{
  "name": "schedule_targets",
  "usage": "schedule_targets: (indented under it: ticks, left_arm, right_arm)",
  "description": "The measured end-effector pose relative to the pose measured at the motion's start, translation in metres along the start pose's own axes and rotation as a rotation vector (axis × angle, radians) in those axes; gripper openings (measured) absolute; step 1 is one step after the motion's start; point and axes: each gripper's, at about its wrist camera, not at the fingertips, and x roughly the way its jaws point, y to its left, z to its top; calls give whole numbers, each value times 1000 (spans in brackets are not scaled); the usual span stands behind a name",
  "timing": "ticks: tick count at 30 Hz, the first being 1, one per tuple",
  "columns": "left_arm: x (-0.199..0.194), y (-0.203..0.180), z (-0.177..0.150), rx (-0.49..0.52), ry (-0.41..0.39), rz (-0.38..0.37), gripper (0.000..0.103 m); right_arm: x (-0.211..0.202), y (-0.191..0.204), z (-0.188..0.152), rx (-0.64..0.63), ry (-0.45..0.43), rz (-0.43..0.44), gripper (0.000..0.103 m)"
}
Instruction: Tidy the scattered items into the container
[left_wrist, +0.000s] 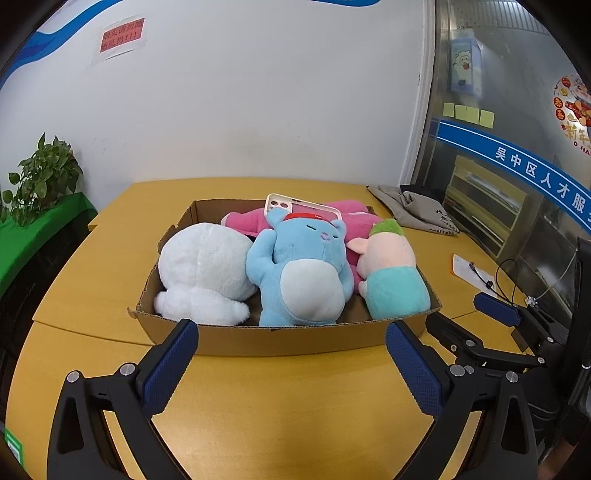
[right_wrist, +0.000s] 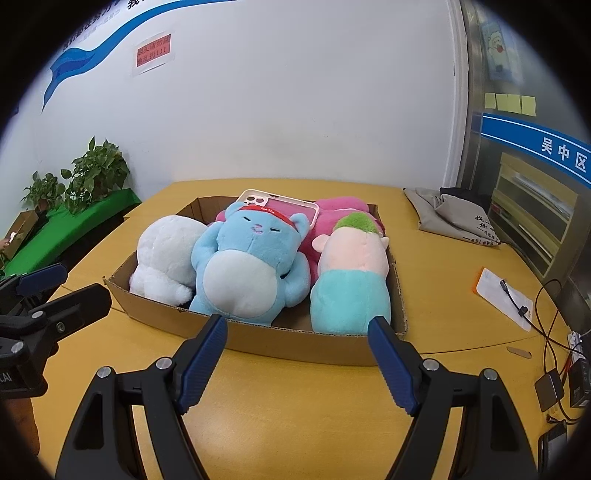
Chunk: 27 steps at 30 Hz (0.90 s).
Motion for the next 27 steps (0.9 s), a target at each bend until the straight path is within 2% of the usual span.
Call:
schedule_targets:
  ticks: [9, 27]
  left_arm:
    - [4, -4, -10, 18, 3, -3, 103]
    - [17, -9, -10, 40, 29, 9, 103]
  right_arm:
    - [0, 2, -6, -2, -4, -25, 78]
    - [12, -7, -9, 21, 1, -36, 78]
